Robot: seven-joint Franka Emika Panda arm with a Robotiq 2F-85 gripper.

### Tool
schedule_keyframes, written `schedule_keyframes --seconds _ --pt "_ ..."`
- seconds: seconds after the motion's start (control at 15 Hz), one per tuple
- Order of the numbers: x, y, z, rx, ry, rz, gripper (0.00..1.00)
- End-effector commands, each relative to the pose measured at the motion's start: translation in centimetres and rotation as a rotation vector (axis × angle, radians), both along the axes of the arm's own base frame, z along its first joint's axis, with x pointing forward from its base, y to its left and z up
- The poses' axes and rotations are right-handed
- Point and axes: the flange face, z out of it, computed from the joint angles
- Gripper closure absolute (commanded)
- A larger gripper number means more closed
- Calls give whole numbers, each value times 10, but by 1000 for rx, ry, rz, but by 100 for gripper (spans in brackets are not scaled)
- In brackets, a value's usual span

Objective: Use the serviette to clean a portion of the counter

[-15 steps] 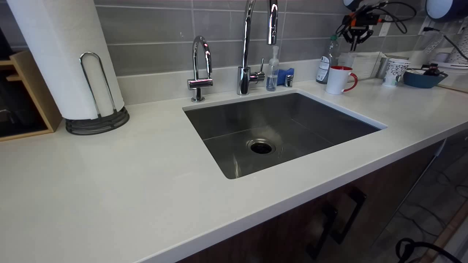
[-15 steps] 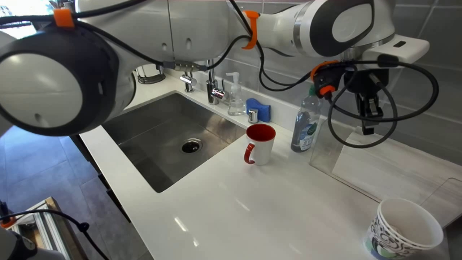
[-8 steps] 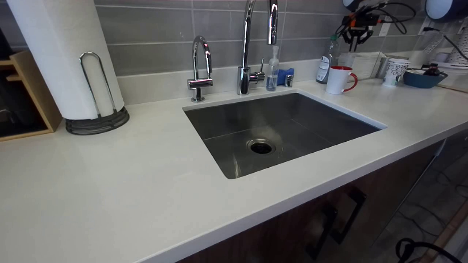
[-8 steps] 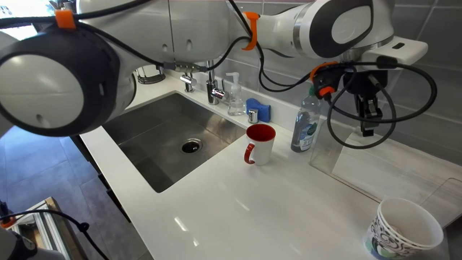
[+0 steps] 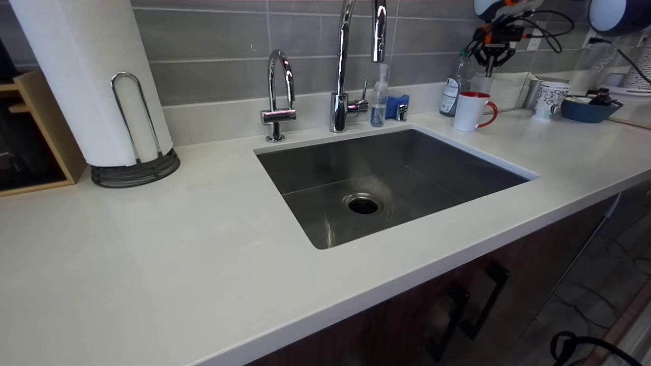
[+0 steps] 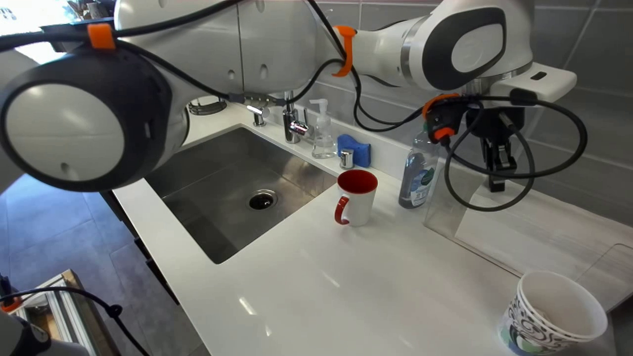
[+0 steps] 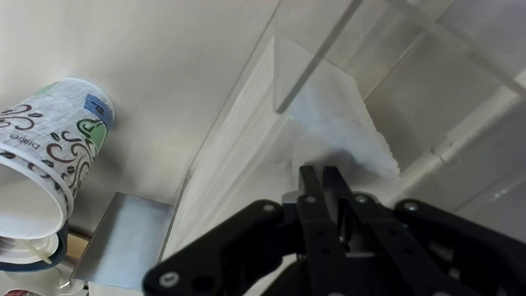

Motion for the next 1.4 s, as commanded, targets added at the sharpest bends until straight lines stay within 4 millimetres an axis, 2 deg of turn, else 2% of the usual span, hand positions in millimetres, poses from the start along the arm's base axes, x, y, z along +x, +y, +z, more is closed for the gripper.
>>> schedule_keyframes --seconds 0.0,0.33,0.8,1.07,1.33 --pt "3 1 1 -8 -13 9 100" --pt "1 3 17 -8 -30 2 100" --pt "-14 7 73 -13 -35 20 100" --pt "-36 18 102 45 36 75 100" --pt "-74 42 118 145 215 181 100"
